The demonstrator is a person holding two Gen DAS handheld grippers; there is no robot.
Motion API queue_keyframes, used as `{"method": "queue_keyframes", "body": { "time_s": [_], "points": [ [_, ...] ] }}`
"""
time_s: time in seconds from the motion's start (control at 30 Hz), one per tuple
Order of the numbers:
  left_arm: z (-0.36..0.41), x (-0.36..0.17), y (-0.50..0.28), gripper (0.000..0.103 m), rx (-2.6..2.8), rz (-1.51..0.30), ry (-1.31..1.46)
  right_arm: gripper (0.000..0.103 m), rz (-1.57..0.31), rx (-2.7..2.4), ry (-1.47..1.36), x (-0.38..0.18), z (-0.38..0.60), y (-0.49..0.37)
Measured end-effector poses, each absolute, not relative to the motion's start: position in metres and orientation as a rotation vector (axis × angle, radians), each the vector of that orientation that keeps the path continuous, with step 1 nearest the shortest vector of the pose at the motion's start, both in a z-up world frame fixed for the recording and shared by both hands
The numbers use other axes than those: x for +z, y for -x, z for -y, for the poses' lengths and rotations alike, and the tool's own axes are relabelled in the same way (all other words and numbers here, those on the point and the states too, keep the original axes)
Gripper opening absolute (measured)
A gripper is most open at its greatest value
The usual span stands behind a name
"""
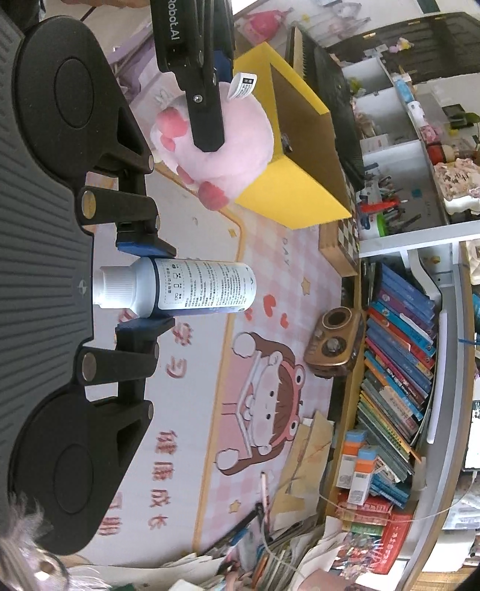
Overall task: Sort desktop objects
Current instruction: 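Carry the pig and spray bottle with both tools over the yellow box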
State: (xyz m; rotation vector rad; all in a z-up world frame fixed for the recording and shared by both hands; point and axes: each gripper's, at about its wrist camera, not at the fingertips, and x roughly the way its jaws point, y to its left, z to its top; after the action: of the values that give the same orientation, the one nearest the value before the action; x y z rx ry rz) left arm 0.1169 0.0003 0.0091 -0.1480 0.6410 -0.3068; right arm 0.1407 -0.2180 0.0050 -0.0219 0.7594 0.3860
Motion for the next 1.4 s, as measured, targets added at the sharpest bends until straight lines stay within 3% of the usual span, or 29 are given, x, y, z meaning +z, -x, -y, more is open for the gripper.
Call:
{"method": "queue_keyframes", "body": {
  "time_s": [0.63,1.4],
  "points": [
    [-0.058,-0.001,-0.050,0.054,-0.269,-0.673,0.170,0.030,-0.827,0.414,-0.006,-0.010,0.159,-0.066],
    [-0.112,0.009,-0.031,0.054,-0.111,-0.594,0.244,0.030,-0.798,0.581,0.090,0.001,0.095,-0.072]
  ]
}}
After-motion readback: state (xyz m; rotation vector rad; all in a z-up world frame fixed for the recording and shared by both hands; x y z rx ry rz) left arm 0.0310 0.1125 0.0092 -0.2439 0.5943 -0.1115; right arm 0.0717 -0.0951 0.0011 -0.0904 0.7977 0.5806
